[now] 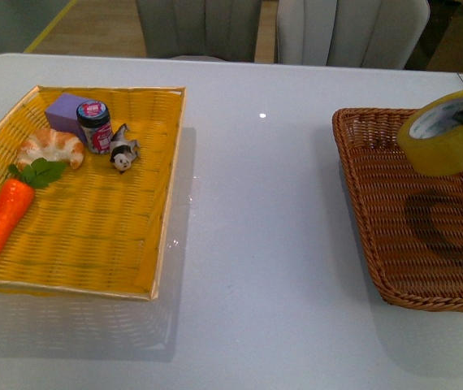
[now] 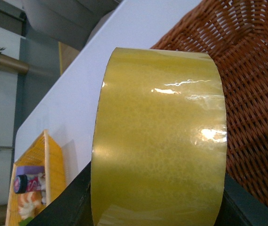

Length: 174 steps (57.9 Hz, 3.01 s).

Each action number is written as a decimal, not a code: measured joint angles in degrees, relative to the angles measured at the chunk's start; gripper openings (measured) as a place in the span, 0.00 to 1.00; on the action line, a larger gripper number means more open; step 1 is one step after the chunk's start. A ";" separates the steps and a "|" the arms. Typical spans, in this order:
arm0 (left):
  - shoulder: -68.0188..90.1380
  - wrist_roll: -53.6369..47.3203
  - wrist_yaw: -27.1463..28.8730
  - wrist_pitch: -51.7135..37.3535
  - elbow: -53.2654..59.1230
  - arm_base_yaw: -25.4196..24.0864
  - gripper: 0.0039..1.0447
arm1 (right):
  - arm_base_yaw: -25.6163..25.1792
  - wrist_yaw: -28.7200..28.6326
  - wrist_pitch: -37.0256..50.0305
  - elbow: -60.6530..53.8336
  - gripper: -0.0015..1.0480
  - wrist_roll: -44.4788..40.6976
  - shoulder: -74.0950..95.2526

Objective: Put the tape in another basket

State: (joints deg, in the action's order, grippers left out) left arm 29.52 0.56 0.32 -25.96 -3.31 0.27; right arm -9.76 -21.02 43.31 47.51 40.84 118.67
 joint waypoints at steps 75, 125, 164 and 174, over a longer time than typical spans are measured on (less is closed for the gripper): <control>-28.63 -0.11 -0.33 25.97 2.51 -0.04 0.01 | -8.81 -1.18 1.53 -20.90 0.91 -7.56 -23.28; -28.65 -0.11 -0.31 25.97 2.51 -0.04 0.01 | 2.32 13.88 -0.79 -46.14 0.02 -40.54 -73.70; -28.65 -0.11 -0.33 25.97 2.51 -0.04 0.01 | 9.55 20.85 -23.19 -46.23 0.02 -40.57 -98.53; -28.65 -0.11 -0.33 25.97 2.51 -0.04 0.01 | 9.55 20.85 -27.67 -46.23 0.02 -40.57 -103.06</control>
State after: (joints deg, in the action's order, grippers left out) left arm 0.86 0.45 -0.01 0.01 -0.80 0.23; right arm -0.21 -0.16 15.64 1.28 0.27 15.62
